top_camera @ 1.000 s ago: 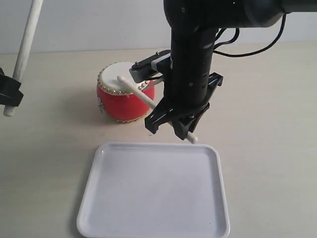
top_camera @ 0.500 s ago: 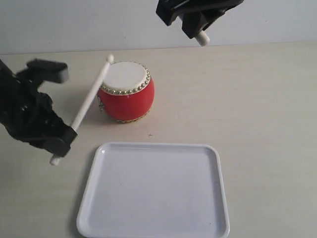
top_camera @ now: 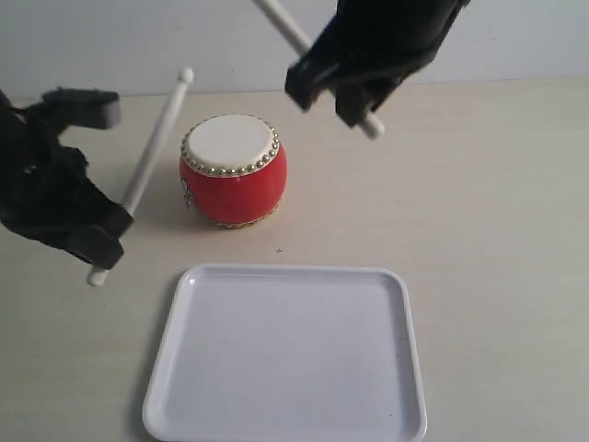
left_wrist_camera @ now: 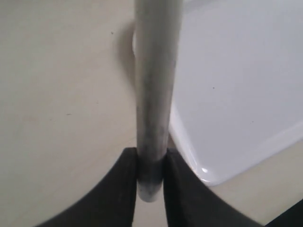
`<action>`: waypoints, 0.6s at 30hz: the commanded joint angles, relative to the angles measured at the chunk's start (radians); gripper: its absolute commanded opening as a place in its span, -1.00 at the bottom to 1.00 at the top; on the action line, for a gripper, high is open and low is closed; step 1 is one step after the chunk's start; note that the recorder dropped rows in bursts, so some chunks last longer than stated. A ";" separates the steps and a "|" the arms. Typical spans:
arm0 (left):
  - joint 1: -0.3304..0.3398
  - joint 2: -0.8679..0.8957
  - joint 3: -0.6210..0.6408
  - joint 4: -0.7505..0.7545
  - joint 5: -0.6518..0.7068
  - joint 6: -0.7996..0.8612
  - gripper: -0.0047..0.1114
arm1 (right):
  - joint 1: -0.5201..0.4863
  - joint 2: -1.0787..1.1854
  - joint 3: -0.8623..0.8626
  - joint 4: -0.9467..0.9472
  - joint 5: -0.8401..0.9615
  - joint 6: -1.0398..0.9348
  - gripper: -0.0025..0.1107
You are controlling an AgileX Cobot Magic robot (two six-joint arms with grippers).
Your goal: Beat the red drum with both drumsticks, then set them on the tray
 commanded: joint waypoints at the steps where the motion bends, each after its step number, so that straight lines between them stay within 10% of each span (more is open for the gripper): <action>1: 0.057 -0.219 0.092 0.011 -0.056 -0.039 -0.92 | -0.007 0.149 0.100 0.046 -0.017 0.005 -0.96; 9: 0.066 -0.391 0.176 0.025 -0.120 -0.044 -0.92 | -0.007 0.307 0.125 0.149 -0.008 -0.032 -0.96; 18: 0.000 -0.063 0.118 0.018 -0.143 -0.032 -0.92 | -0.007 0.021 0.064 0.090 -0.003 -0.028 -0.96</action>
